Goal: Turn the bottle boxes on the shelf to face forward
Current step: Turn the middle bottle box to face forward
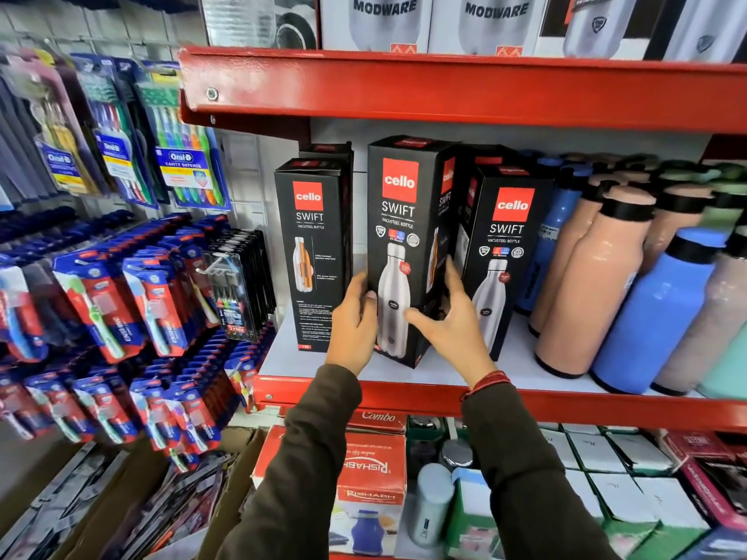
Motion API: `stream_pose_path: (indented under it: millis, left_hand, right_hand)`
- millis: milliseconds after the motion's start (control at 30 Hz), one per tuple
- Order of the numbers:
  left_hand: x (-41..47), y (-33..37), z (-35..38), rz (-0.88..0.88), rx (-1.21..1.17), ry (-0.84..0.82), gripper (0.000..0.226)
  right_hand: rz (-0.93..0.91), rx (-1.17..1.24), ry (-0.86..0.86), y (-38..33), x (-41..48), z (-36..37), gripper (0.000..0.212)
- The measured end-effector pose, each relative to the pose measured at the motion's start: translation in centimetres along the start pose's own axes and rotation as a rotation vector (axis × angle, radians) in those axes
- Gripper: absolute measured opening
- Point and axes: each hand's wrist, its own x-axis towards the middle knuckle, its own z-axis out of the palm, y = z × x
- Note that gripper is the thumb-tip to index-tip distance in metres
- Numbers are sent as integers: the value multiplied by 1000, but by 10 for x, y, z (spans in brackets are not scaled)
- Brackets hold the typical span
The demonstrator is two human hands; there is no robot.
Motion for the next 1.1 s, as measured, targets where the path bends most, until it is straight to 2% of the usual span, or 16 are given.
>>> stream_pose_path:
  millis: [133,367,733,967,1100]
  left_hand:
    - [-7,1,4,53,-3,36,43]
    - [-9,0,12,52,-3,62,50]
    - [-6,-3,20,-19,40,101,52]
    - [-6,-6,19,-43,48,91,52]
    - [-6,-7,20,-52,65,85,54]
  right_hand:
    - [-10,42,-1,4,1,0,82]
    - [7,-55,5,13,1,6,72]
    - [52,-193,34,19,6,18,71]
    - [70,-144,53,27,8,25,68]
    - [41,-80,134,27,6,27,65]
